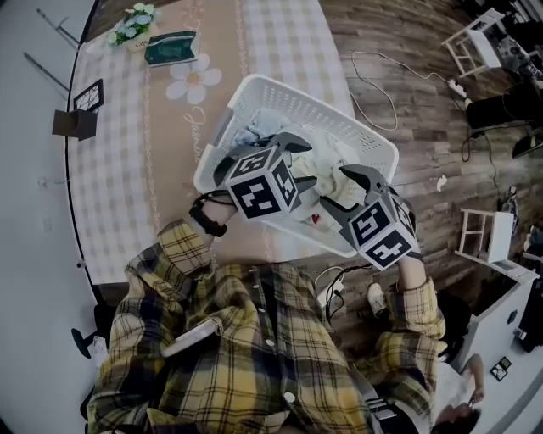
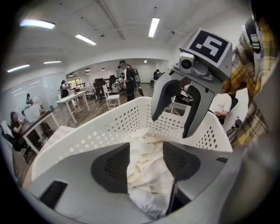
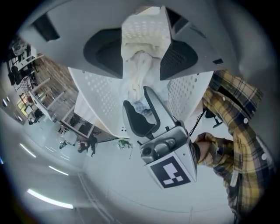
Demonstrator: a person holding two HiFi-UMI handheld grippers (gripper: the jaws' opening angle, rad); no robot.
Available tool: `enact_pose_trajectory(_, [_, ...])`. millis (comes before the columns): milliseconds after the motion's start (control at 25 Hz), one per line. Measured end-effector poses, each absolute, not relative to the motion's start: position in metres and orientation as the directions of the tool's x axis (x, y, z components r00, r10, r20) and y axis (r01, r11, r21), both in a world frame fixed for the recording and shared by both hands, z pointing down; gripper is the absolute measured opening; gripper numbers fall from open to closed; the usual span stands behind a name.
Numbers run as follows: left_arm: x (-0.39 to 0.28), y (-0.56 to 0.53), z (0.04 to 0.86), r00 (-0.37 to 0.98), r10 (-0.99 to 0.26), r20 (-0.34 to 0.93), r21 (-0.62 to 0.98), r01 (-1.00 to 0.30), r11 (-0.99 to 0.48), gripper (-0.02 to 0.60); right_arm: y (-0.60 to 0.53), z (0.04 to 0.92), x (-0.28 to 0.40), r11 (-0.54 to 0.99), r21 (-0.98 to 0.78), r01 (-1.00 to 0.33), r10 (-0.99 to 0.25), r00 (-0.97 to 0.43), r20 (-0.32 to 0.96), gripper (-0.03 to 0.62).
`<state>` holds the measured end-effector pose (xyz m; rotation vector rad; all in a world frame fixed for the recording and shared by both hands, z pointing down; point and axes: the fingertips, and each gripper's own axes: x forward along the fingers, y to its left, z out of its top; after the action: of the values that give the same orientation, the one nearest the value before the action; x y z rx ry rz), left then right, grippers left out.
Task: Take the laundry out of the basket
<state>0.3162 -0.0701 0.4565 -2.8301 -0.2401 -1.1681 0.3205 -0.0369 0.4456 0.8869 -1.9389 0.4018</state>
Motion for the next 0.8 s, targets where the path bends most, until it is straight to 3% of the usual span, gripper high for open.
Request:
enact_pose_trajectory(280, [0.316, -0.067, 0.489, 0.609, 0.171, 0.775, 0.01, 0.259, -0.966, 0.292, -0.043, 0.471, 0.316, 0.778, 0.078, -0.624, -0.313, -0.276, 0.909, 0.308])
enact_pose_trajectory(560, [0.321, -0.066, 0.522, 0.522, 0.182, 0.833, -0.004, 0.336, -0.942, 0.341, -0.038, 0.503, 0.321, 0.857, 0.013, -0.514, -0.154, -0.232, 0.96, 0.362])
enact_pose_trajectory(600, [0.32, -0.067, 0.526, 0.513, 0.18, 0.839, -0.008, 0.343, -0.939, 0.341, -0.037, 0.507, 0.32, 0.861, -0.008, -0.508, -0.127, -0.229, 0.965, 0.4])
enact_pose_trajectory(800, [0.313, -0.071, 0.544, 0.477, 0.163, 0.864, -0.025, 0.363, -0.932, 0.376, -0.048, 0.519, 0.314, 0.888, -0.01, -0.46, -0.087, -0.189, 0.978, 0.411])
